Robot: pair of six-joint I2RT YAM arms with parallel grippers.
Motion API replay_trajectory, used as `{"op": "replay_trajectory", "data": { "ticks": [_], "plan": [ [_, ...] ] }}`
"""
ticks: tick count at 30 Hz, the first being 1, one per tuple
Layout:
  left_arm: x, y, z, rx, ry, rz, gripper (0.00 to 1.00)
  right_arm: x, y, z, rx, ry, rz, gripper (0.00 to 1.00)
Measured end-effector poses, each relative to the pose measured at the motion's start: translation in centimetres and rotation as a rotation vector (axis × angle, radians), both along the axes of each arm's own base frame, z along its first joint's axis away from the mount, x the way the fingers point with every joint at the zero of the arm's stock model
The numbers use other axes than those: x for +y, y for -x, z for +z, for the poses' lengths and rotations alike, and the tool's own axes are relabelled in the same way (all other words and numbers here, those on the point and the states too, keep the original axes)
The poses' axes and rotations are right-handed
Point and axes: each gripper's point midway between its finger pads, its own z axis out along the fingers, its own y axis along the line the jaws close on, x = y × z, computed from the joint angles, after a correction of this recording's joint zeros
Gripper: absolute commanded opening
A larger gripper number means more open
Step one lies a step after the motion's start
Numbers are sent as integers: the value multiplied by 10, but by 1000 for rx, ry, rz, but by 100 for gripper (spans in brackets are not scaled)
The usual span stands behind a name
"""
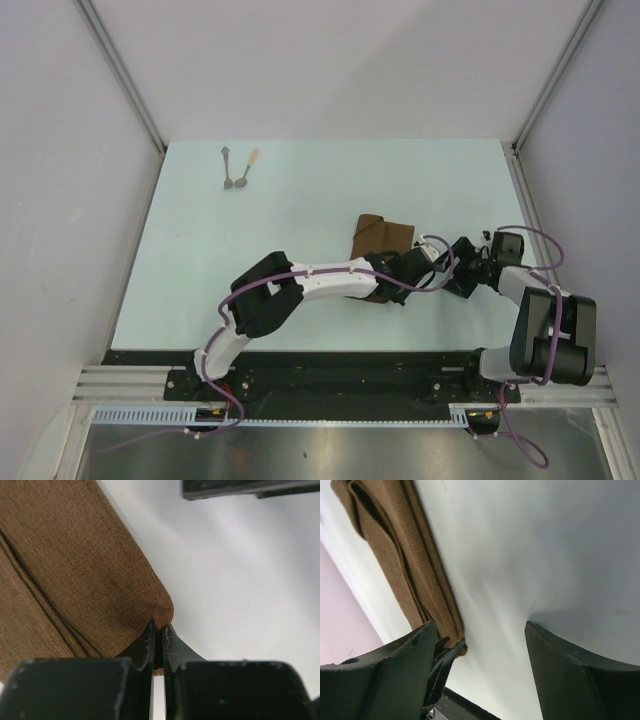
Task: Fold the napkin into a case and place the utensils inside
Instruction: Pick up the 2/3-rectangle-folded napkin from the center of the board.
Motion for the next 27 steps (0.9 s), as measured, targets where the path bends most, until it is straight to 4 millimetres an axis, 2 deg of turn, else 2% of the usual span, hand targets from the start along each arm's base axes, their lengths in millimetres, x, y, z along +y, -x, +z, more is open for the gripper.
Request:
{"op": "replay_trajectory", "data": {
  "ticks": [8,11,15,22,27],
  "plan": [
    [19,5,7,136,84,26,0,28,-30,4,-84,-82,106,83],
    [28,6,15,195,133,47,0,41,-43,5,-106,-102,141,83],
    [30,2,30,230,192,59,0,58,-54,6,-118,-127,176,83],
    [28,0,51,250,264,60,0,73,-59,6,-120,-152,191,81],
    [28,2,53,265,278,52,0,78,-63,4,-123,-174,194,75]
  ]
}}
